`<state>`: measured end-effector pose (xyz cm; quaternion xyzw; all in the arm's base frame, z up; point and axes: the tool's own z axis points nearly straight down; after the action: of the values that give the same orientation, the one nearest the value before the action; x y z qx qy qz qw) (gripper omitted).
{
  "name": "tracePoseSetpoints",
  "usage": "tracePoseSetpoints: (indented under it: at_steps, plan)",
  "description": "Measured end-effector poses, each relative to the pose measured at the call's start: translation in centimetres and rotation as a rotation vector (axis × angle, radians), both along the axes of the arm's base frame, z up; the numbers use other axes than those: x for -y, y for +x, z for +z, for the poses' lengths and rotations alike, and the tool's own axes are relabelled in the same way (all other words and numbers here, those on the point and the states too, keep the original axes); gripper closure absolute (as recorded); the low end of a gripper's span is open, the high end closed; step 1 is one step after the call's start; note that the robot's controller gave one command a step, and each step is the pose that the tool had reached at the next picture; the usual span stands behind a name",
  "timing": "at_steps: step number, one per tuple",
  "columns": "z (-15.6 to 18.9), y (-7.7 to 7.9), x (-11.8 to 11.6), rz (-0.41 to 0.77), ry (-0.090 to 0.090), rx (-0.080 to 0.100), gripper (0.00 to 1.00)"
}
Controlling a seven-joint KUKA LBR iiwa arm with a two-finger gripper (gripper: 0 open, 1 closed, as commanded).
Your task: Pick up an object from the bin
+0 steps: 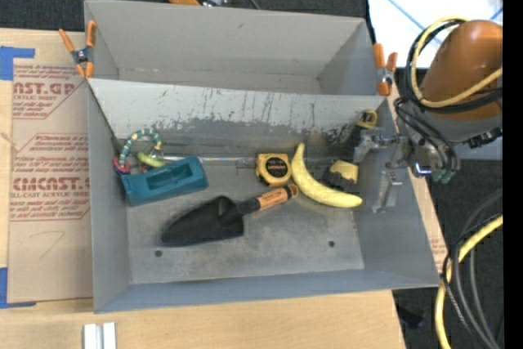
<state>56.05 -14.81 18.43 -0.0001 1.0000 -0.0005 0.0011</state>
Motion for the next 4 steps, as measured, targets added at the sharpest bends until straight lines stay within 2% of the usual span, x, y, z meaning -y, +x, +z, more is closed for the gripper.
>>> tracePoseSetpoints:
  at_steps: [1, 2, 3, 4]
  plan:
    - [0.0, 0.0, 0.0, 0.0, 0.0, 0.0, 0.0]
    - [-8.9, -0.5, -5.1, 0.037, 0.0, 0.006, 0.0]
    - [-10.3, -0.4, -4.9, 0.089, -0.003, 0.009, 1.0]
    - [-8.4, -0.2, -4.0, 0.111, -0.005, 0.013, 1.0]
